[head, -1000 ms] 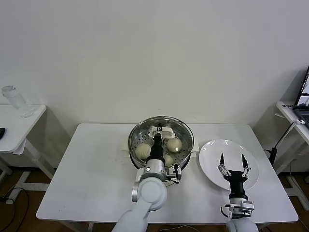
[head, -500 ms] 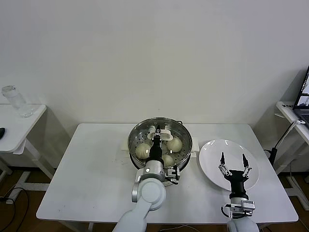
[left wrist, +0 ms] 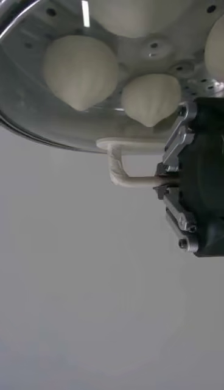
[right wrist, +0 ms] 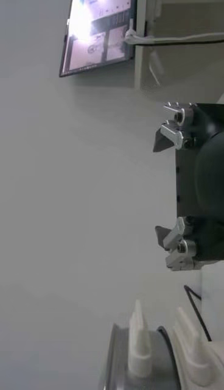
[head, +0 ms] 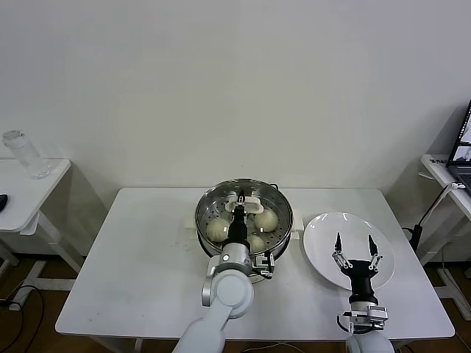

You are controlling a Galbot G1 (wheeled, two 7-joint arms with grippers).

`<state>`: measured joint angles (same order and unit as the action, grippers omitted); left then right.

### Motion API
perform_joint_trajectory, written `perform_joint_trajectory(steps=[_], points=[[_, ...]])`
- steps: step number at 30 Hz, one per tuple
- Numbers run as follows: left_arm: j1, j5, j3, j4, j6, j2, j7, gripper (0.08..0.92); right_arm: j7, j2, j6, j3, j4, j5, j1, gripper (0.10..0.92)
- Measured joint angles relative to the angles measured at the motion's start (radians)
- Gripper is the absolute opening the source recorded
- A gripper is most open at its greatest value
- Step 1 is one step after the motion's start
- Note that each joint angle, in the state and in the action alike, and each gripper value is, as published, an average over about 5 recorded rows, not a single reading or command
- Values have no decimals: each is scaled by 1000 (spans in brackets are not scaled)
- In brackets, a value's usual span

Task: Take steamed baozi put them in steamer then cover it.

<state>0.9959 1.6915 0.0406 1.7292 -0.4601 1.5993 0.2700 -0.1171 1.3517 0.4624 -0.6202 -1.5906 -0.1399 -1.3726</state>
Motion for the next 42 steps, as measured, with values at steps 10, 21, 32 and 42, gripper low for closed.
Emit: perform_joint_trajectory(steps=[10, 21, 32, 42], points=[[6, -7, -7, 1, 3, 5, 9, 274, 6, -2, 4, 4, 0, 0, -3, 823], [24, -39, 2, 39, 1, -11, 2, 548, 2, 1, 10, 4, 3, 8, 3, 823], [71, -109, 17, 141, 1, -74, 6, 728, -8, 25, 8, -10, -22, 7, -3, 823], [128, -243, -2, 295, -4, -162, 6, 822, -12, 12, -19, -7, -43, -15, -6, 823]])
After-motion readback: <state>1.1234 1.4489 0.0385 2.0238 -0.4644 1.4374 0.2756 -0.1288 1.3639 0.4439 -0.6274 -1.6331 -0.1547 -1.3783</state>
